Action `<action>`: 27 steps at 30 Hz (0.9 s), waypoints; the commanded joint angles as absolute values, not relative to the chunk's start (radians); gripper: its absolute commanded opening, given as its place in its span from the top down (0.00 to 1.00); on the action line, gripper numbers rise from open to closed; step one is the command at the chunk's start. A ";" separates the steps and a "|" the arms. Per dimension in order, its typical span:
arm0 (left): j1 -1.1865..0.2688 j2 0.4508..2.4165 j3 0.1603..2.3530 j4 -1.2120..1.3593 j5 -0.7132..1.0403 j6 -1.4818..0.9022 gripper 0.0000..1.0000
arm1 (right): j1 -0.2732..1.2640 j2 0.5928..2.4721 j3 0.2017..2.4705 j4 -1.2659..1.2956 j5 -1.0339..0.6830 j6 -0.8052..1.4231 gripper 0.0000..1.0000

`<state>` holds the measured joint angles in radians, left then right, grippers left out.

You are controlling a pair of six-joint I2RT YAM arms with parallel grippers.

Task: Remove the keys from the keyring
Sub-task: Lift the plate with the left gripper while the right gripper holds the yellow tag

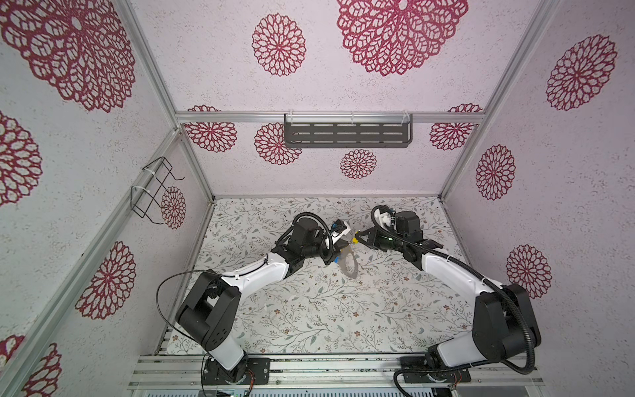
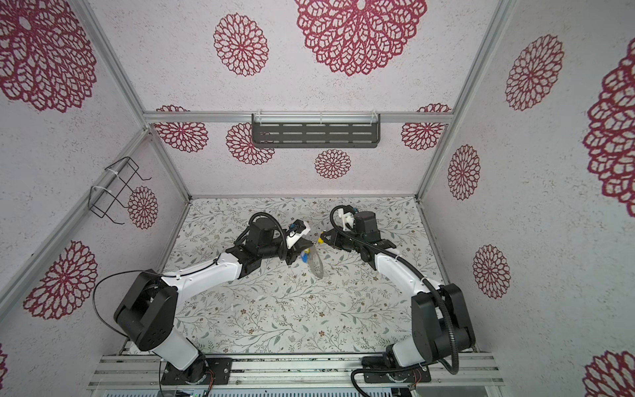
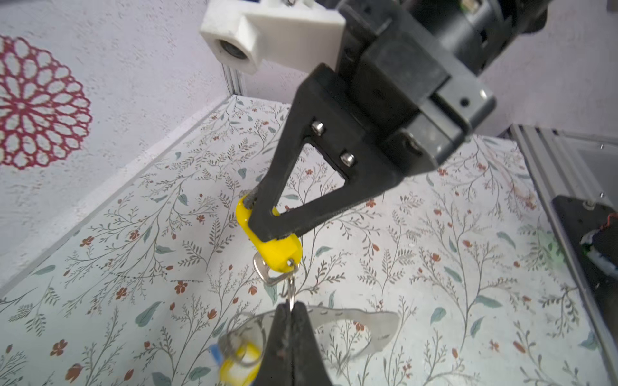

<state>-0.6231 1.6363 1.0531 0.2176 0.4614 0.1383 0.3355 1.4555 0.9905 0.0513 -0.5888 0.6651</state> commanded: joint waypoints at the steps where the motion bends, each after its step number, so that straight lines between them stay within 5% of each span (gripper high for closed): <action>1: -0.610 1.570 1.068 0.488 0.469 -0.041 1.00 | 0.324 1.460 0.966 0.009 -0.480 0.638 1.00; 8: -0.665 1.658 1.007 0.963 0.209 -0.298 1.00 | 0.505 1.419 0.924 0.145 -0.356 0.749 1.00; 16: -0.730 1.731 0.940 1.277 -0.165 -0.364 1.00 | 0.520 1.381 0.878 0.200 -0.267 0.806 1.00; 21: -0.731 1.729 0.903 1.401 -0.255 -0.430 1.00 | 0.436 1.318 0.830 0.062 -0.080 0.874 1.00; 27: -0.708 1.703 0.877 1.401 -0.222 -0.524 1.00 | 0.321 1.293 0.798 0.134 -0.213 0.841 1.00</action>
<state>-0.7704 1.7760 0.8589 1.1099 -0.0959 -0.4583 0.3927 1.2636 0.8215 0.3172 -0.2920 0.8833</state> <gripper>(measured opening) 0.044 0.047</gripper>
